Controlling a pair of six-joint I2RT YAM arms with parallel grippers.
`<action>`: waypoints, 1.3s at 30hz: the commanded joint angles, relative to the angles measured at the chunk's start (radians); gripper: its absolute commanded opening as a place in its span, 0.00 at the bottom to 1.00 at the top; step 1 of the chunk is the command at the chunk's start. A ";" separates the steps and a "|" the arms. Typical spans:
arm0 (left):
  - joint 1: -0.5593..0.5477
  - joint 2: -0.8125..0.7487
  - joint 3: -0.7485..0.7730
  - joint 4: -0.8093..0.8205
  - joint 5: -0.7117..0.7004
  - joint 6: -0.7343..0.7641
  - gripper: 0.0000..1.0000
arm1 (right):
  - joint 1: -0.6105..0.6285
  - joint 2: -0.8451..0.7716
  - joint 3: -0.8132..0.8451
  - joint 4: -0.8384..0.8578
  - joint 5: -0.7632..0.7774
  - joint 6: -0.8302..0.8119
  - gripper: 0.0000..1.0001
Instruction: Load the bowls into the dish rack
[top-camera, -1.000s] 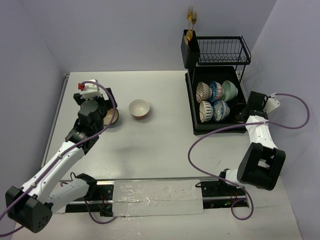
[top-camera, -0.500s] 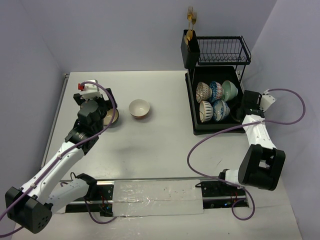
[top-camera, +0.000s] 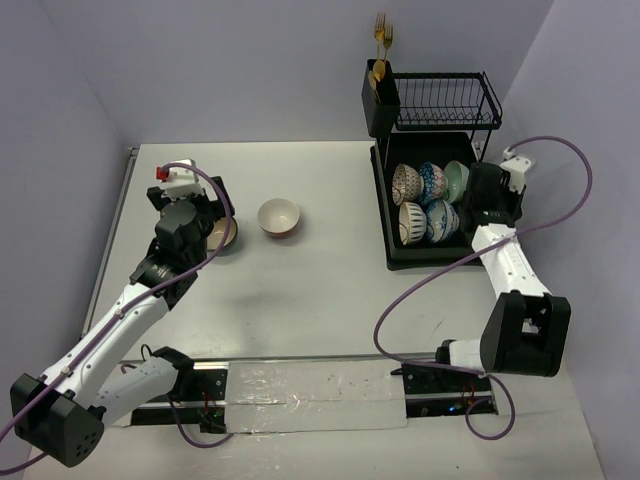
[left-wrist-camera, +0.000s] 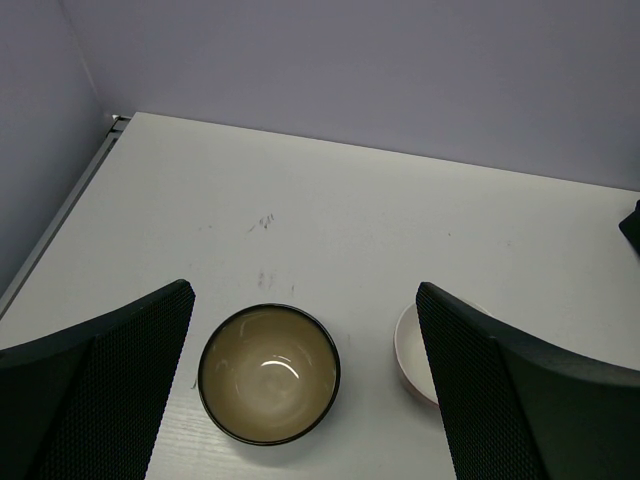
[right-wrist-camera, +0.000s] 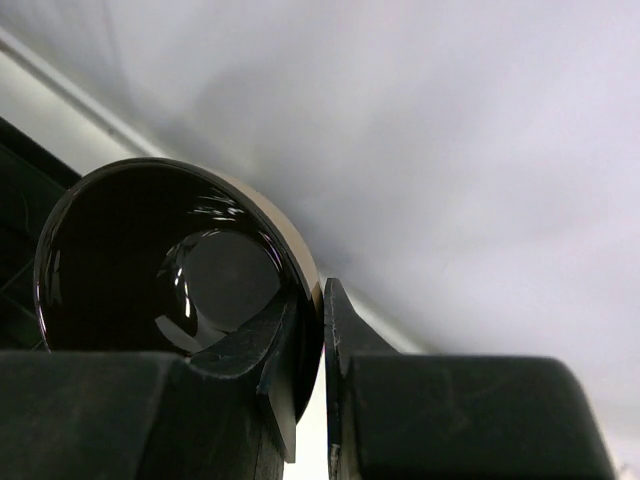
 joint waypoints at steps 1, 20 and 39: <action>-0.003 -0.020 -0.003 0.047 0.011 0.013 0.99 | 0.037 -0.003 0.012 0.275 0.140 -0.271 0.00; -0.003 -0.023 -0.011 0.056 -0.006 0.031 0.99 | 0.186 0.135 -0.143 0.783 0.132 -0.910 0.00; -0.010 -0.009 -0.012 0.057 -0.004 0.033 0.99 | 0.218 0.175 -0.145 0.567 0.114 -0.913 0.00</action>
